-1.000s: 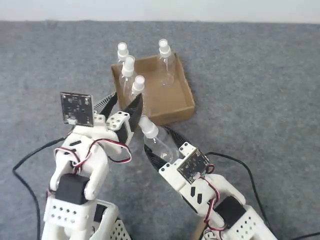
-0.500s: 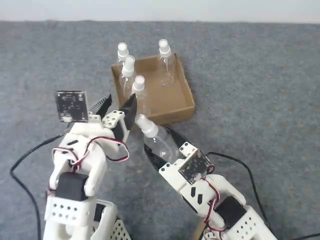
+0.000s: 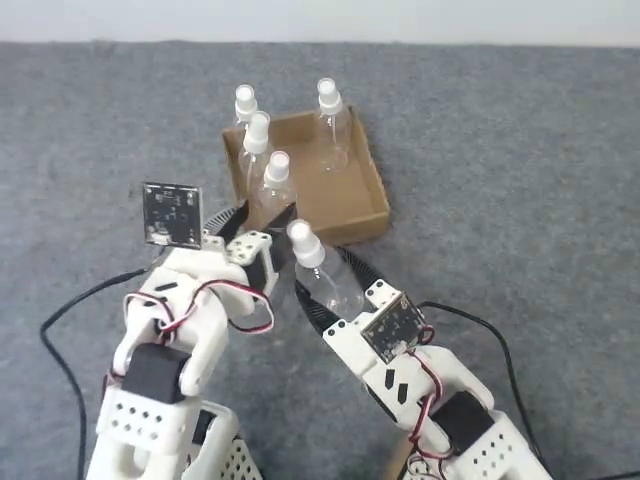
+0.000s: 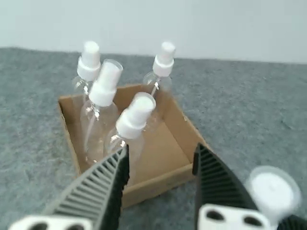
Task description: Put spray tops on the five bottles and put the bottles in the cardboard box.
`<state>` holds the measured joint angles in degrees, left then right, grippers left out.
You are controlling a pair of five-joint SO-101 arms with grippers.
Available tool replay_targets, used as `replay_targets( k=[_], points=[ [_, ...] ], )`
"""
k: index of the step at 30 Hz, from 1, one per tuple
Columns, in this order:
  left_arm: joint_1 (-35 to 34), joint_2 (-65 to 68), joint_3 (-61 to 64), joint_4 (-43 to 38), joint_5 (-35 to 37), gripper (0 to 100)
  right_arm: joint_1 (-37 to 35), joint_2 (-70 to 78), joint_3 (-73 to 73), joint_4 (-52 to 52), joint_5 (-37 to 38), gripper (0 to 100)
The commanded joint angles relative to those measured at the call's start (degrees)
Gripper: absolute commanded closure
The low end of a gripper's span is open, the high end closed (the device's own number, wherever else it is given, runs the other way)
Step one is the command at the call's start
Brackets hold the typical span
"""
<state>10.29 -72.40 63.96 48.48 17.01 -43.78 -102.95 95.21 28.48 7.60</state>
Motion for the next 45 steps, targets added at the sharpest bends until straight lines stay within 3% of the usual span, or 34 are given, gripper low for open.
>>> replay_targets(
  k=[1,22,35,45],
  points=[
    [3.43,-0.70,0.66,-0.09,-0.79,79,0.66,-1.19,0.09,0.04,1.05,93.0],
    [15.12,-0.70,0.92,3.16,-9.14,79,0.75,-1.19,0.62,0.04,1.05,93.0],
    [14.68,-0.79,0.57,3.25,-9.05,79,4.62,-1.10,0.62,0.75,1.05,93.0],
    [3.87,-0.79,-4.53,4.92,-6.42,79,6.11,-1.10,0.70,0.84,1.05,93.0]
  ],
)
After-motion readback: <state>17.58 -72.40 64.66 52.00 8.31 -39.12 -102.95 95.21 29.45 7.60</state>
